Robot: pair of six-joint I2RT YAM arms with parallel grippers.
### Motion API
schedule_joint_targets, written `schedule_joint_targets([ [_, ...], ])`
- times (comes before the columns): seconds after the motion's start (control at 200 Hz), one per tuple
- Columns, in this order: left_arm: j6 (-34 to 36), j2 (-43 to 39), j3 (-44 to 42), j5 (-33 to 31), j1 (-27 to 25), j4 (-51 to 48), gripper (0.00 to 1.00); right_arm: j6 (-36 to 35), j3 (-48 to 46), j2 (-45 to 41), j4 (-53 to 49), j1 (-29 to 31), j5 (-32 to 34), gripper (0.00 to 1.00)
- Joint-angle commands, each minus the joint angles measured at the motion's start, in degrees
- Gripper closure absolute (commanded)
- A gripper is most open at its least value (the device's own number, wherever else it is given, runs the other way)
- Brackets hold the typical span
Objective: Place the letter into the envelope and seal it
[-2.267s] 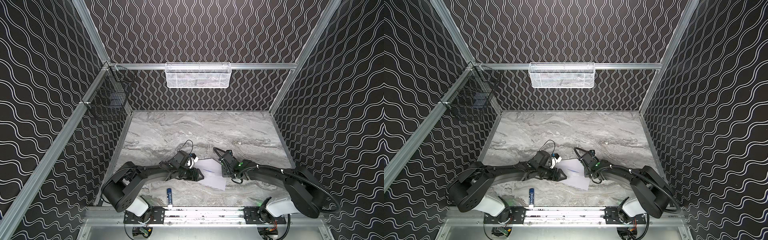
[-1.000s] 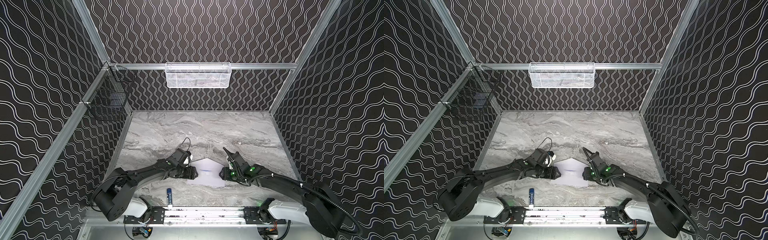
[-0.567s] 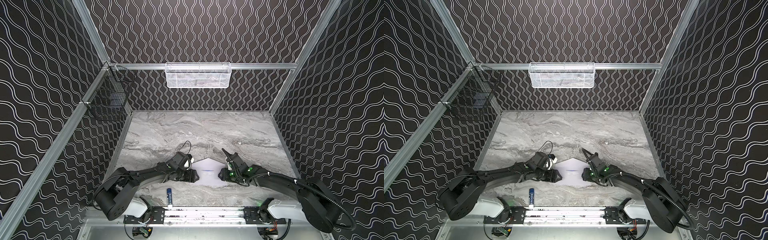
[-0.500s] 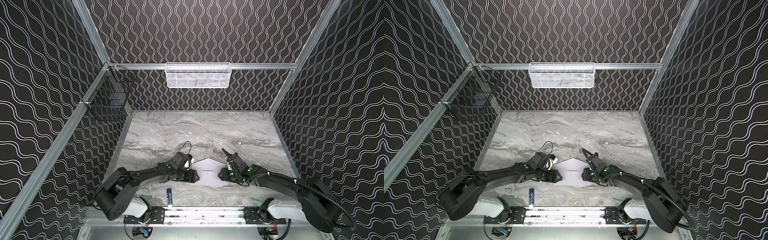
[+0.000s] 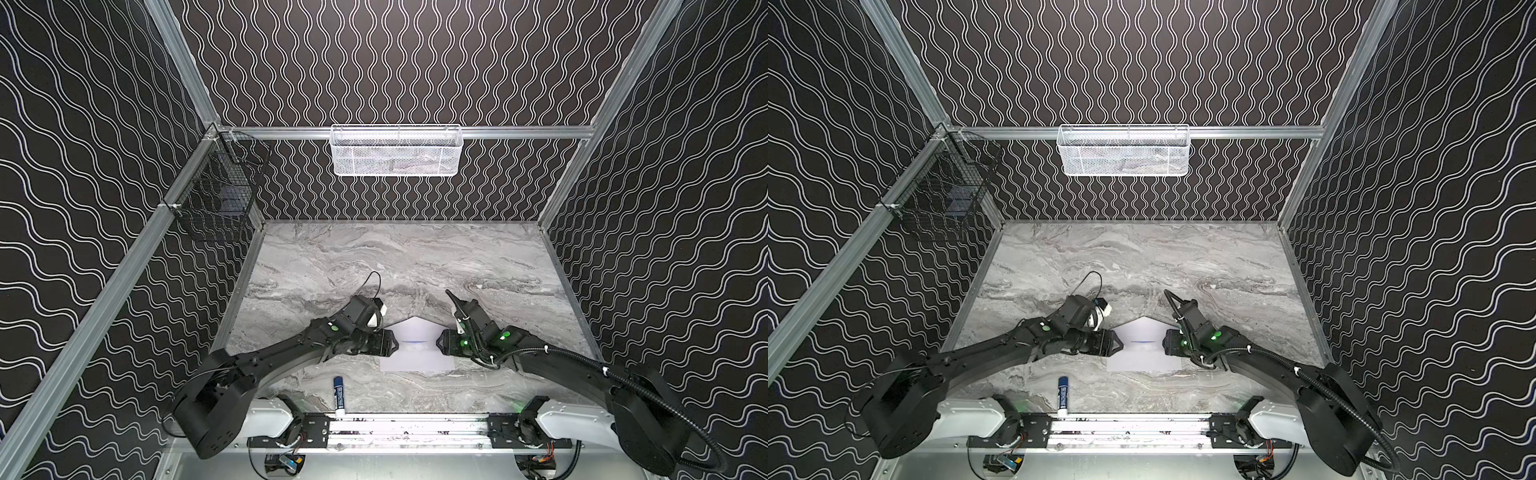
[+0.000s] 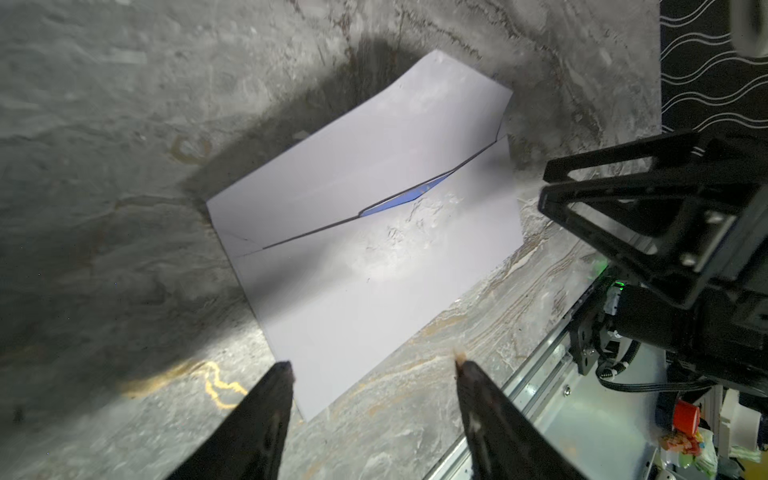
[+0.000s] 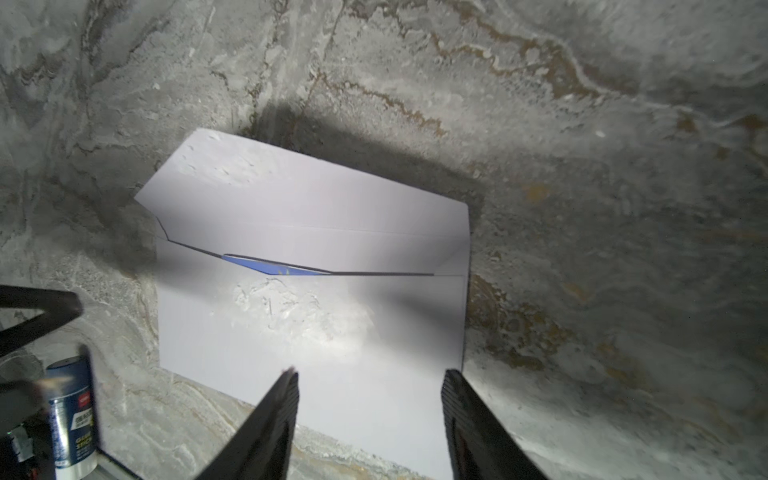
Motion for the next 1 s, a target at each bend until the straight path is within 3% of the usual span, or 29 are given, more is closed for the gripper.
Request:
schedule_joint_targets([
  [0.0, 0.4, -3.2, 1.2, -4.3, -0.3, -7.6, 0.33, -2.7, 1.1, -0.8, -2.4, 0.1, 1.9, 0.31],
  [0.21, -6.7, -10.5, 0.5, -11.3, -1.9, -24.0, 0.36, -4.5, 1.0, -1.4, -1.6, 0.1, 1.4, 0.11],
  [0.225, -7.3, -10.7, 0.7, -11.9, -2.0, -25.4, 0.36, -4.6, 1.0, -1.3, -1.5, 0.1, 1.2, 0.03],
  [0.245, -8.1, -11.1, 0.7, -12.6, -2.1, -27.2, 0.36, -4.7, 0.9, -1.3, -1.2, 0.0, 1.1, 0.0],
  [0.36, -13.3, -12.4, 1.0, -14.1, -2.6, -36.5, 0.36, -5.4, 1.1, -0.5, -0.3, 0.1, -0.2, 0.0],
  [0.535, -16.5, -12.7, 1.2, -13.8, -5.0, -42.1, 0.33, -6.6, 1.4, 0.4, 0.4, 0.1, -2.3, 0.0],
  [0.861, -18.2, -11.4, -0.6, -7.9, -6.6, -44.5, 0.29, -7.4, 1.6, 0.4, 1.5, 0.2, -3.9, 0.0],
  [0.991, -18.8, -10.1, -3.3, -5.4, -7.1, -41.3, 0.28, -7.7, 1.4, 0.4, 2.0, 0.1, -4.1, 0.0],
])
